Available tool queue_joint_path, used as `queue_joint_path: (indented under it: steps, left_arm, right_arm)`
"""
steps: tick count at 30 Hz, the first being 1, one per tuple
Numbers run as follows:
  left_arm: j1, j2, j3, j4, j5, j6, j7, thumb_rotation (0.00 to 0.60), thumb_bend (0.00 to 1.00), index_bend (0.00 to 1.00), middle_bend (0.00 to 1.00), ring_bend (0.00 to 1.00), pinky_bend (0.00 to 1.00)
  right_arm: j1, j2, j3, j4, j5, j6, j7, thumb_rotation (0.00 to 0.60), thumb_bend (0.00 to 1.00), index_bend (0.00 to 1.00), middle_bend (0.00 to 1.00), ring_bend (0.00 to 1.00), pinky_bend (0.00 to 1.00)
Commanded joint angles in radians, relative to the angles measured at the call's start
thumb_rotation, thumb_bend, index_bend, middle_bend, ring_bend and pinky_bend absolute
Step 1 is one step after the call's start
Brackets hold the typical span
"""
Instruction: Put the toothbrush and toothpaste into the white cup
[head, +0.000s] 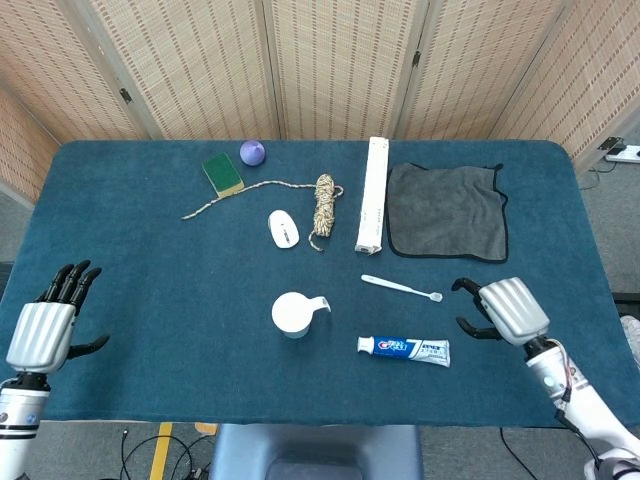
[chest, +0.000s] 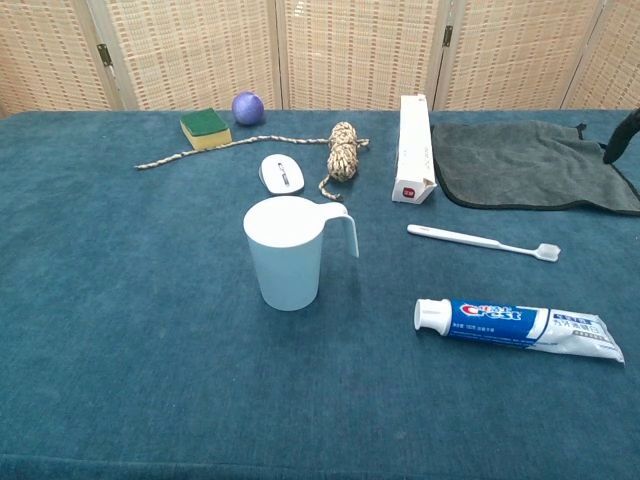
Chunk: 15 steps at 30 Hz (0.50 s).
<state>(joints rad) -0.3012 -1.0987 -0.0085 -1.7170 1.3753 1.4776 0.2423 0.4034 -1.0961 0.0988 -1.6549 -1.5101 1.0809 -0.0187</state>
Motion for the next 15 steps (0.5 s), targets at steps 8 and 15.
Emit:
queue_joint_path:
  steps: [8, 15]
  left_arm:
    - [0.044, 0.019, 0.002, 0.001, 0.011, 0.003, -0.027, 0.600, 0.12, 0.14, 0.10, 0.10, 0.41]
    - [0.066, 0.026, -0.001, 0.005, 0.021, 0.001, -0.043, 0.600, 0.12, 0.14, 0.10, 0.10, 0.41]
  right_arm:
    - [0.160, -0.184, 0.083, 0.058, 0.216, -0.154, -0.224, 0.600, 0.27, 0.39, 0.94, 1.00, 1.00]
    - [0.228, -0.311, 0.109, 0.154, 0.317, -0.175, -0.315, 0.600, 0.25, 0.46, 0.96, 1.00, 1.00]
